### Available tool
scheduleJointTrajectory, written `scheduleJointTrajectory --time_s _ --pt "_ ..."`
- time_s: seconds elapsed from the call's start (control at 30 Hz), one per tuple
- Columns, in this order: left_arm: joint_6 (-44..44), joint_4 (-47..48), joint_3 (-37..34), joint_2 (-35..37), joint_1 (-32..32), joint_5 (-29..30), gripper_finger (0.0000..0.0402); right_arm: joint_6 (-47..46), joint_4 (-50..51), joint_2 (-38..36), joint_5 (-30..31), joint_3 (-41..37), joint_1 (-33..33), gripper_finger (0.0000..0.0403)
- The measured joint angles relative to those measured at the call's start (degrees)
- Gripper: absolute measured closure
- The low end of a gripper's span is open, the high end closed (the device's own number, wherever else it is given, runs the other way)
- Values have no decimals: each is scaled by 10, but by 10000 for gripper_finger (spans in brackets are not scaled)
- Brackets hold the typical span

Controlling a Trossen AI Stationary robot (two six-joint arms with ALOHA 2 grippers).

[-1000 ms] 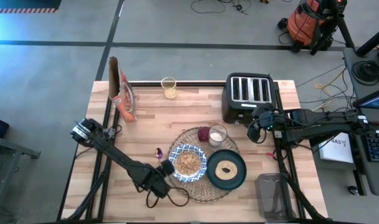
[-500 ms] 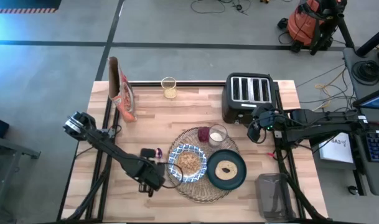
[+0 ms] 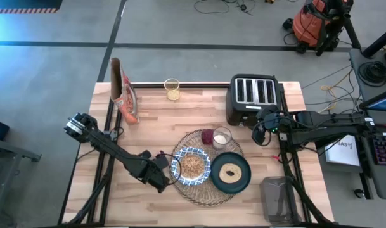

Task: Arrange a breakfast setting
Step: Put the violet spoon to the left of the white patterned bowl on the brown table mat

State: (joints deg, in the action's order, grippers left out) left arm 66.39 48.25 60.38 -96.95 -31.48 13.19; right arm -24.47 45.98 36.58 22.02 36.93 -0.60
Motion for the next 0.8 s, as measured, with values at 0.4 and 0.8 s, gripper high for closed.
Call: scheduleJointTrajectory --time_s 0.4,0.8 --pt "196 -9 -1 -1 6 72 256 0 0 0 0 0 0 142" --pt "245 -17 -2 -54 10 89 246 0 0 0 0 0 0 142"
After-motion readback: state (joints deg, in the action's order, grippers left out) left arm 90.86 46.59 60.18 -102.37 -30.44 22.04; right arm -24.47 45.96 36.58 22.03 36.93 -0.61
